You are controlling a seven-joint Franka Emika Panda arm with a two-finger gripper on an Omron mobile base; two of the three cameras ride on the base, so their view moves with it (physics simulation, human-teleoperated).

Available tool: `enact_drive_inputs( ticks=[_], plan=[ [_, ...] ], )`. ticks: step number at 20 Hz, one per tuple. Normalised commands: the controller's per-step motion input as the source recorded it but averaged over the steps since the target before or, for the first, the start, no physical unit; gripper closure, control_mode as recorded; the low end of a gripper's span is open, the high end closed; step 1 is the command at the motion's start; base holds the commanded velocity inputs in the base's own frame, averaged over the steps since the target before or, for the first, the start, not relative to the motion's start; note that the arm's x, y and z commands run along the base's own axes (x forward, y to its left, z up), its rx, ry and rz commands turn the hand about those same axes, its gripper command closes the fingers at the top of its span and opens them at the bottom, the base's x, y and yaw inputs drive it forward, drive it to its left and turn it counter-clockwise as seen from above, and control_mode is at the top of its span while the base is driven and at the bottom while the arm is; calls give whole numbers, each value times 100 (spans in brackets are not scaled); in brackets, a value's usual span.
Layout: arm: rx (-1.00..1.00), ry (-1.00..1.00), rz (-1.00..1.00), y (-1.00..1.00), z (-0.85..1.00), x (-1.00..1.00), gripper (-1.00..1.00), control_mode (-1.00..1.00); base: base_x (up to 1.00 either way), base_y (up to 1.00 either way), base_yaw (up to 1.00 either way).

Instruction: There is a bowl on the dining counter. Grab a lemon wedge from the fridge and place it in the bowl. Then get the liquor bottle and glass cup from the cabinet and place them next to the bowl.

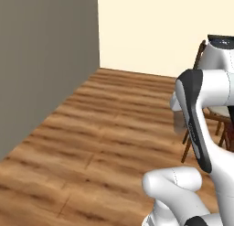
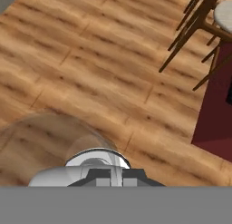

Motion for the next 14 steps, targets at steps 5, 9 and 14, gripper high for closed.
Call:
enact_drive_inputs(
  ticks=[5,9,14],
  plan=[
    [0,0,0,0,0,0,100,100,47,70,-43],
    [0,0,0,0,0,0,100,100,48,71,-43],
    [0,0,0,0,0,0,100,100,53,72,-43]
  ],
)
